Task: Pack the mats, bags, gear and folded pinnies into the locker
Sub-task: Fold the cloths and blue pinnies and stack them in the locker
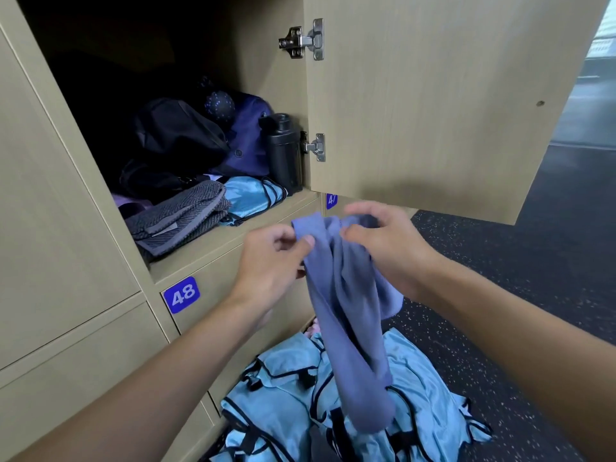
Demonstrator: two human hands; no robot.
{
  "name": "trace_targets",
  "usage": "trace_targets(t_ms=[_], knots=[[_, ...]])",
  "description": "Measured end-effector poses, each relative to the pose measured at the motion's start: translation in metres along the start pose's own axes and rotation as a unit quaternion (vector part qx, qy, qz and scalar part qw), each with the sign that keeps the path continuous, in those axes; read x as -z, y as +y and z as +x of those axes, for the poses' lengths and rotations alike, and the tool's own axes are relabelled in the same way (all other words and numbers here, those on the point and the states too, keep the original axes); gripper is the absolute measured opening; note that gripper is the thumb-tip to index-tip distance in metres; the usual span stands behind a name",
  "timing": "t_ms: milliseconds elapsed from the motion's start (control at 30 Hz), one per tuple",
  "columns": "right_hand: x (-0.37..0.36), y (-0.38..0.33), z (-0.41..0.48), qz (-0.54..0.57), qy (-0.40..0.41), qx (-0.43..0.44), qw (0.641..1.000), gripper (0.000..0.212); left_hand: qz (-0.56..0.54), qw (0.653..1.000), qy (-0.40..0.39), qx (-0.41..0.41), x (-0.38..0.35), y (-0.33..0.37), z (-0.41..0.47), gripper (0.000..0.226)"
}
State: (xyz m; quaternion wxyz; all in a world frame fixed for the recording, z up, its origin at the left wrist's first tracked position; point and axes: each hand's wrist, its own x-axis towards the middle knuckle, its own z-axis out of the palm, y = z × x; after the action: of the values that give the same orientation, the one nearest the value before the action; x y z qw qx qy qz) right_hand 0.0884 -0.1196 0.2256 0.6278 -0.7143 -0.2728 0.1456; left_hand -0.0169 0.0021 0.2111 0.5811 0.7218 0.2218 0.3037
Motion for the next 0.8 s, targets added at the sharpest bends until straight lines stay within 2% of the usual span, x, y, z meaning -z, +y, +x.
trace_targets(t_ms=[67,100,200,333,400,467,500,567,667,733,800], knots=[[0.009,0.004,0.002,-0.024,-0.039,-0.036,0.998,0.050,-0.038,0.999,0.028,0.018,0.008,0.006,0.007,0.018],[0.013,0.005,0.002,-0.040,-0.036,-0.039,0.998,0.049,-0.049,0.997,0.046,0.026,0.013,0.007,0.010,0.016],[0.027,0.008,0.005,-0.067,0.020,-0.039,0.997,0.029,-0.056,0.994,0.088,0.039,0.028,0.009,0.022,0.009],[0.046,0.016,0.013,-0.074,0.066,-0.088,0.991,0.018,-0.023,0.992,0.117,0.037,0.043,0.007,0.033,0.012],[0.054,0.018,0.016,0.012,0.065,-0.137,0.988,0.020,-0.016,0.992,0.122,0.039,0.049,0.006,0.035,0.016],[0.057,0.014,0.014,0.127,-0.004,-0.174,0.977,0.023,-0.019,0.991,0.121,0.047,0.054,0.005,0.036,0.015],[0.057,0.013,0.012,0.139,-0.038,-0.175,0.974,0.025,-0.021,0.992,0.117,0.050,0.055,0.004,0.037,0.013],[0.058,0.014,0.009,0.070,-0.062,-0.149,0.984,0.030,-0.023,0.992,0.116,0.052,0.058,0.003,0.038,0.013],[0.057,0.020,0.009,-0.014,-0.007,-0.106,0.994,0.028,-0.023,0.990,0.133,0.051,0.062,0.001,0.043,0.018],[0.058,0.022,0.011,-0.007,0.040,-0.107,0.993,0.022,-0.021,0.988,0.145,0.053,0.064,-0.001,0.046,0.021],[0.061,0.021,0.013,0.066,0.036,-0.131,0.989,0.018,-0.023,0.987,0.150,0.056,0.066,-0.002,0.048,0.021]])
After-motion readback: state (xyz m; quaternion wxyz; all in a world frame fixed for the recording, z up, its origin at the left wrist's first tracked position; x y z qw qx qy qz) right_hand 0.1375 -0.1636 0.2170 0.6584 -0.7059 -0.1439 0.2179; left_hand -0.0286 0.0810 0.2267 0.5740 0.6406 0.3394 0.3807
